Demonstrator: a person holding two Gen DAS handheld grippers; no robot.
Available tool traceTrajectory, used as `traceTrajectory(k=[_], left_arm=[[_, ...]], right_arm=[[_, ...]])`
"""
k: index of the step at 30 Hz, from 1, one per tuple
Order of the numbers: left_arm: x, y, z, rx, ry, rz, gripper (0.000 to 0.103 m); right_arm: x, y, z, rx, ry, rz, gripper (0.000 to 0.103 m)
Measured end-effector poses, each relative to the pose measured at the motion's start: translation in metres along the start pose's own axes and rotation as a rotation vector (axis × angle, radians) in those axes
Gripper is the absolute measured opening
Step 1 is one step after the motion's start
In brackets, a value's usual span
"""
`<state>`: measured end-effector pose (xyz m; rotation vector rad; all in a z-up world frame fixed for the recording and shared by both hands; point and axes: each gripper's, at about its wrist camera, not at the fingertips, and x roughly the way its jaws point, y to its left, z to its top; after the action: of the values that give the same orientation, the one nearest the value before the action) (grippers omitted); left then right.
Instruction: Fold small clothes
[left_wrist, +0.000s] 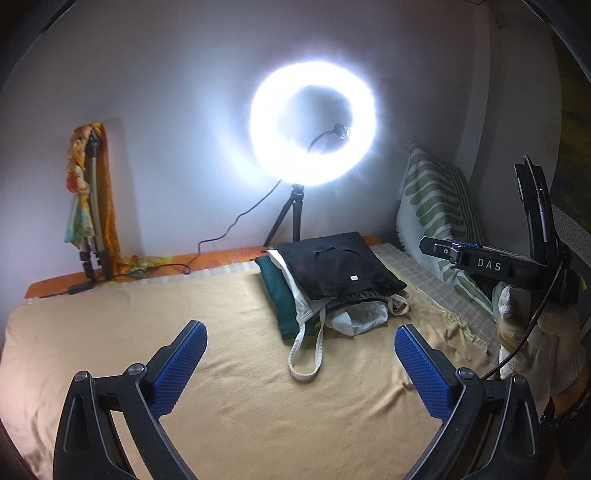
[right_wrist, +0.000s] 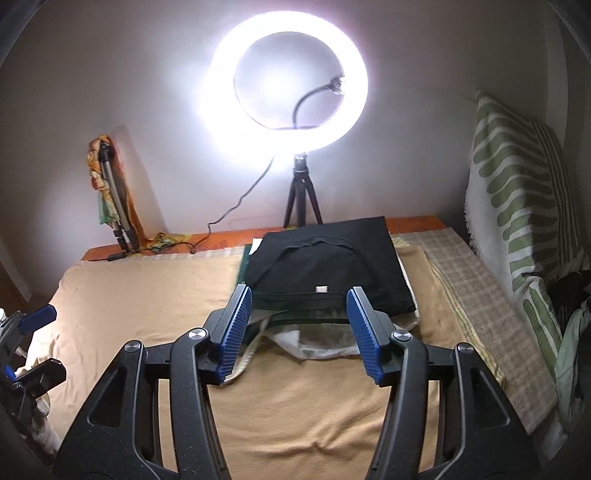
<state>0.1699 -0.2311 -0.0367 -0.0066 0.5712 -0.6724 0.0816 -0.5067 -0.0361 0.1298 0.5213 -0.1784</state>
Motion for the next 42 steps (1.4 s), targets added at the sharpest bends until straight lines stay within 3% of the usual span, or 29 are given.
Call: traceTrajectory(k=[2,11,16,28,35,42], left_arm=[[-0.009,0.0,-0.002,0.003,-0.01,0.006,0.103],[-0.04,0.006,-0.014,-0.015,-0.023,0.045,0.103],[-0.04,0.015,-0.022,-0.045,-0.014,0.078,0.103],[-0.016,0.022,-0.037,-0.043,0.033,0.128,0.103],[-0.006,0.015,-0.048,0.034,0.055,0.187,0.103],[-0.008,0.017,-0.05,0.035,0.054,0.18,0.103]], right_arm=[[-0.008,0.009,-0.002,-0.009,-0.02,-0.002,0.072],[-0.039,0.04,-0.016,-0.009,-0.126,-0.04,0.095],[-0.04,0.05,-0.028,-0.012,-0.148,-0.058,0.102],[-0.013,0.047,-0.057,0.041,-0.157,-0.1,0.103],[-0.009,0.056,-0.055,-0.007,-0.181,-0.112,0.103],[-0.01,0.059,-0.052,0.003,-0.197,-0.11,0.103]])
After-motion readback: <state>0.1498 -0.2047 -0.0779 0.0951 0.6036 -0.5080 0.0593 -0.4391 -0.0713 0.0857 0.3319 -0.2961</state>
